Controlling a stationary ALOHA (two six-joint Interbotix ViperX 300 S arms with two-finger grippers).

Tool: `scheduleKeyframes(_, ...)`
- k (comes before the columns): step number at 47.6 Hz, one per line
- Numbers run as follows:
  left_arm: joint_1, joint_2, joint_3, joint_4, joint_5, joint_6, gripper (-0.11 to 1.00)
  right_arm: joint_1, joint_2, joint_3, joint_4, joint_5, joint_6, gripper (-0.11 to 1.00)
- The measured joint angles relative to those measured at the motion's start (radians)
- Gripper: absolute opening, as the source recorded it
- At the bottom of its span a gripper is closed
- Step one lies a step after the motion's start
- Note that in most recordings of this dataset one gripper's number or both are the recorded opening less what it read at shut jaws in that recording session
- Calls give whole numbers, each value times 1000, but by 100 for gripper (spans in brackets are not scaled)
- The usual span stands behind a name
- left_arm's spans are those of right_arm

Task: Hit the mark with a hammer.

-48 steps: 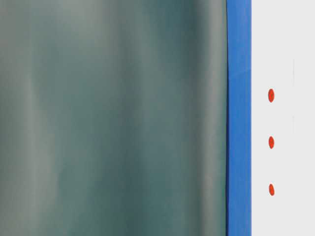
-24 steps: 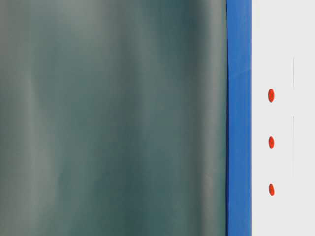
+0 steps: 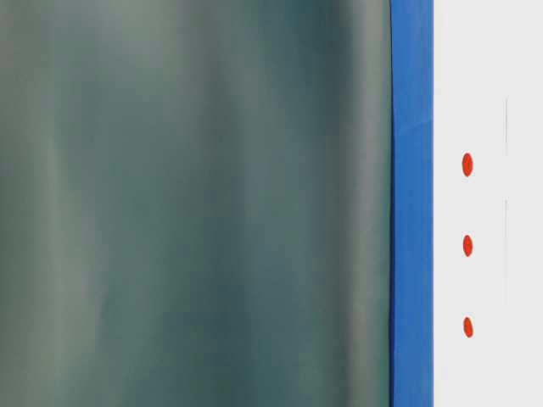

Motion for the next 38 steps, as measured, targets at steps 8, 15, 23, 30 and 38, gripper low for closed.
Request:
scheduleKeyframes(8,0,0,-2,0,2,0,84,-2,-6,0,2,43,0,77)
scheduleKeyframes(15,2,0,0,-2,2,-2,84,0,-6,0,17,92,5,77)
scheduleKeyframes(23,0,0,-2,-2,0,-2,84,-2,0,-2,54,124,9,77)
scheduleKeyframes(30,0,0,-2,-2,2,-2,84,-2,23,0,57,127,8,76)
scheduleKeyframes(38,0,0,-2,-2,2,-2,84,23,58,0,57,126,8,70)
